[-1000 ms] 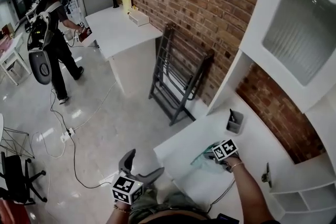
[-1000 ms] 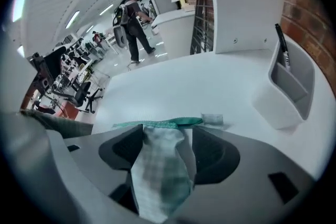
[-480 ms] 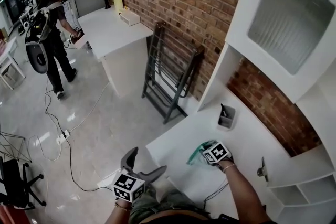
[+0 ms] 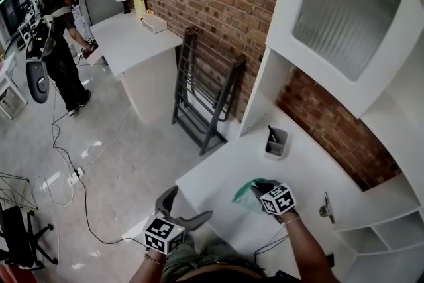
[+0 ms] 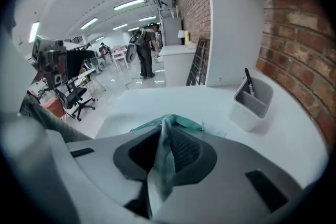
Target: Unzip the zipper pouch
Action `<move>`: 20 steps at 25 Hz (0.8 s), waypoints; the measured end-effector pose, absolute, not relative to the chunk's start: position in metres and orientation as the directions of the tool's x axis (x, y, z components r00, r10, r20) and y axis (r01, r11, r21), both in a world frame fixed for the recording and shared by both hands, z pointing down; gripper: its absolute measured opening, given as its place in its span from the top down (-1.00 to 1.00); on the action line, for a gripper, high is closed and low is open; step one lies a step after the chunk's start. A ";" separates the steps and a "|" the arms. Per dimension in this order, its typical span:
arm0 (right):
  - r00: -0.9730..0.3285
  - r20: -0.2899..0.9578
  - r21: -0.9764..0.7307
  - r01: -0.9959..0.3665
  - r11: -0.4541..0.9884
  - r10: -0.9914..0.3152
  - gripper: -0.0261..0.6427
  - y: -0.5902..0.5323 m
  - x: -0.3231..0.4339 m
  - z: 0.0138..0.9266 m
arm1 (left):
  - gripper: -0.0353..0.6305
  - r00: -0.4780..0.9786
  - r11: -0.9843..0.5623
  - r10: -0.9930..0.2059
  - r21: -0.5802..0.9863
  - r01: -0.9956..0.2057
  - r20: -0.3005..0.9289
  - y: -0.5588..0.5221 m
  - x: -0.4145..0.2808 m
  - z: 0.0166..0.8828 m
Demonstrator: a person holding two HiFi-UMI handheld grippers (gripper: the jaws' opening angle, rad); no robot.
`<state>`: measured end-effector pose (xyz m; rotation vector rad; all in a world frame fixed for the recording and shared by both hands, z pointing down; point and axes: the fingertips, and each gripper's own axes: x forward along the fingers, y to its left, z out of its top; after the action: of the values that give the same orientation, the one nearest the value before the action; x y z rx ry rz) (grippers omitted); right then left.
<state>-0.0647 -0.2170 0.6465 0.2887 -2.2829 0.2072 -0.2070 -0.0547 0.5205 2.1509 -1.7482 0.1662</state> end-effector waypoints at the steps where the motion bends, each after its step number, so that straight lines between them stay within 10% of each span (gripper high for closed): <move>1: -0.668 0.729 -0.062 -0.282 0.957 -0.149 0.78 -0.215 -0.062 0.639 | -0.79 0.234 -0.176 -0.919 0.201 -0.964 0.317 -0.055 -0.205 0.521; 20: -0.883 0.327 -0.302 -0.434 0.849 -0.336 0.79 -0.197 0.019 0.508 | -0.78 0.519 -0.476 -0.809 0.213 -0.854 0.277 -0.096 -0.095 0.522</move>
<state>0.0185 -0.1973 0.5075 0.5866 -2.7633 0.5413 -0.0948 -0.0965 0.5219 2.4417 -1.3841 0.1966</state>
